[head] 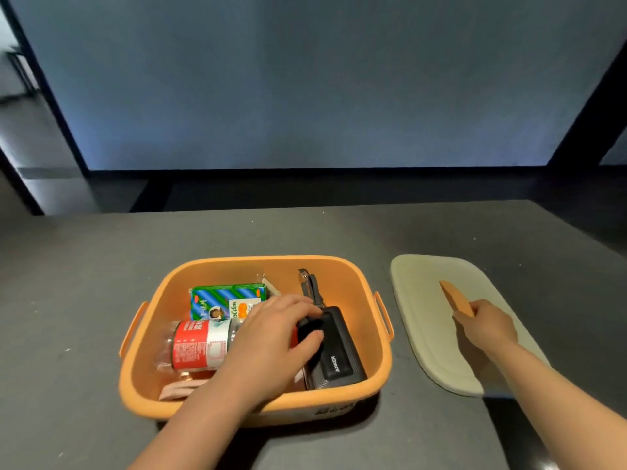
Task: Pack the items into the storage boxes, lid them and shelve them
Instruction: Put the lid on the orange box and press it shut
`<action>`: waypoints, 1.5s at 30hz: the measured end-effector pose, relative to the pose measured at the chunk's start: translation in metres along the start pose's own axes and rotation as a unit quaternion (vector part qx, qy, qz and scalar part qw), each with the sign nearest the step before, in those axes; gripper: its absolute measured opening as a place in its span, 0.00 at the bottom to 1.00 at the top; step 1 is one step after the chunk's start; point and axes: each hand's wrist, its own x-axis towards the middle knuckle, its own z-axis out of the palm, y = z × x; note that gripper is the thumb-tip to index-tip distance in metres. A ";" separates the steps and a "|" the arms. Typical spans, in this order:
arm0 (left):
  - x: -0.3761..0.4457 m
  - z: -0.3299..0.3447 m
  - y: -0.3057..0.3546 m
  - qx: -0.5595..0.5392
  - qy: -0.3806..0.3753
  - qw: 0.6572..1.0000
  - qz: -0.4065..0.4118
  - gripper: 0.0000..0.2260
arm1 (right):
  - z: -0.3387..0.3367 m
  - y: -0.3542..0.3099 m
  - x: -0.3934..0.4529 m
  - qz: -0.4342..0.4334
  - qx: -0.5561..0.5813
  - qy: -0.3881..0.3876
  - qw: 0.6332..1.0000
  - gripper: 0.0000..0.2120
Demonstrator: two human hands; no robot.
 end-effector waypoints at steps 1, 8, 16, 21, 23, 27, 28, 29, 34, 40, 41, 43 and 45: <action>-0.001 -0.002 -0.001 0.000 0.015 1.000 -0.002 0.12 | -0.005 -0.002 -0.002 -0.007 -0.004 0.024 1.000 0.11; -0.020 -0.028 -0.006 -0.241 0.238 0.937 -0.080 0.11 | -0.083 -0.067 -0.058 -0.192 0.036 0.144 0.970 0.12; -0.055 -0.071 -0.024 -0.215 0.388 0.896 -0.030 0.12 | -0.072 -0.163 -0.140 -0.440 0.081 0.030 0.894 0.12; -0.077 -0.085 -0.053 -0.200 0.332 0.919 -0.074 0.10 | -0.019 -0.174 -0.179 -0.493 0.065 -0.063 0.865 0.12; -0.082 -0.082 -0.064 -0.190 0.294 0.933 -0.086 0.10 | -0.007 -0.172 -0.187 -0.479 0.088 -0.080 0.870 0.11; -0.083 -0.072 -0.072 -0.187 0.213 0.955 -0.086 0.11 | 0.002 -0.177 -0.195 -0.485 0.085 -0.102 0.864 0.12; -0.082 -0.070 -0.073 -0.172 0.201 0.961 -0.083 0.13 | 0.002 -0.180 -0.195 -0.487 0.074 -0.110 0.863 0.13; -0.080 -0.069 -0.075 -0.155 0.193 0.966 -0.076 0.15 | 0.003 -0.181 -0.196 -0.486 0.064 -0.114 0.864 0.13; -0.068 -0.064 -0.073 -0.085 0.129 0.986 -0.062 0.18 | 0.009 -0.180 -0.201 -0.475 0.064 -0.104 0.871 0.16; -0.017 -0.050 -0.053 -0.014 0.045 0.998 -0.035 0.19 | 0.013 -0.177 -0.202 -0.434 0.127 -0.076 0.888 0.15; -0.011 -0.045 -0.052 0.000 0.029 0.999 -0.028 0.20 | 0.013 -0.174 -0.200 -0.413 0.126 -0.048 0.901 0.15; -0.005 -0.035 -0.052 0.051 -0.003 0.999 -0.010 0.23 | 0.011 -0.167 -0.197 -0.371 0.081 0.010 0.925 0.15; -0.004 -0.030 -0.056 0.090 -0.019 0.996 -0.009 0.25 | 0.008 -0.160 -0.195 -0.341 0.030 0.030 0.939 0.17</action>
